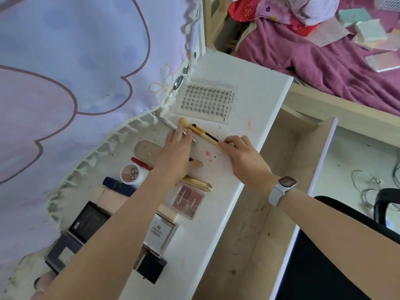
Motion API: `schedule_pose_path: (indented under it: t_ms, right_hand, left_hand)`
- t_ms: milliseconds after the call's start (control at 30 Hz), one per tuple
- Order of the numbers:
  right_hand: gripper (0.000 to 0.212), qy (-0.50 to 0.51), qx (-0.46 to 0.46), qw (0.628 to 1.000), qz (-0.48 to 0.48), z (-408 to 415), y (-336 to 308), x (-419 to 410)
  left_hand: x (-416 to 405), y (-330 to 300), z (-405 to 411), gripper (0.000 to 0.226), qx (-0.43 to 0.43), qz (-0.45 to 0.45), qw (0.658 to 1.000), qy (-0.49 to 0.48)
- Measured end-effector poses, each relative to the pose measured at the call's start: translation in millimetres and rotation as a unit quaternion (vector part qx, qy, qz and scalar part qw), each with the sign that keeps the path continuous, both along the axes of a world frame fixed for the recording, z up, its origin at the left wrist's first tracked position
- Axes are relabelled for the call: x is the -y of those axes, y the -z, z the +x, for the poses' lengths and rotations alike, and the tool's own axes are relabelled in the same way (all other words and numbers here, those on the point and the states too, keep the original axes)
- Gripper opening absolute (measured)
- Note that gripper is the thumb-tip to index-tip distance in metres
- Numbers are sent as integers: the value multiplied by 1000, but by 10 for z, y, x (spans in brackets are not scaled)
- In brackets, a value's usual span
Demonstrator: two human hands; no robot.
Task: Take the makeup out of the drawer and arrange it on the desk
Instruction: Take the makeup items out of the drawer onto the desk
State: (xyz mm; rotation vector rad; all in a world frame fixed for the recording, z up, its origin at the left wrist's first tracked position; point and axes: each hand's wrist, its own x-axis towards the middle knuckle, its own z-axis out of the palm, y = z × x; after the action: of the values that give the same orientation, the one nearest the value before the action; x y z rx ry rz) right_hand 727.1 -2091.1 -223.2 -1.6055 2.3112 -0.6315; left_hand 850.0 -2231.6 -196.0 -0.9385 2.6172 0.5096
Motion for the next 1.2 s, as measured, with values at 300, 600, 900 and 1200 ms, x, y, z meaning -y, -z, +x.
schedule_pose_path:
  t_ms: [300,600,900,1200]
  right_hand:
    - [43,-2,28,1000,-14,3,24,280]
    - [44,31,-51,998,-19,231,92,-15]
    - [61,-24,-109,987,115,218,30,117]
    - [59,14,-48,994,97,338,-51,-157]
  left_hand:
    - [-49,40,-126,78,-43,-52,997,-25]
    - [19,56,17,71,-3,-34,998,54]
    - [28,13,97,58,-38,-140,989,36]
    - [-267,-120,207,50,-99,-124,987,18]
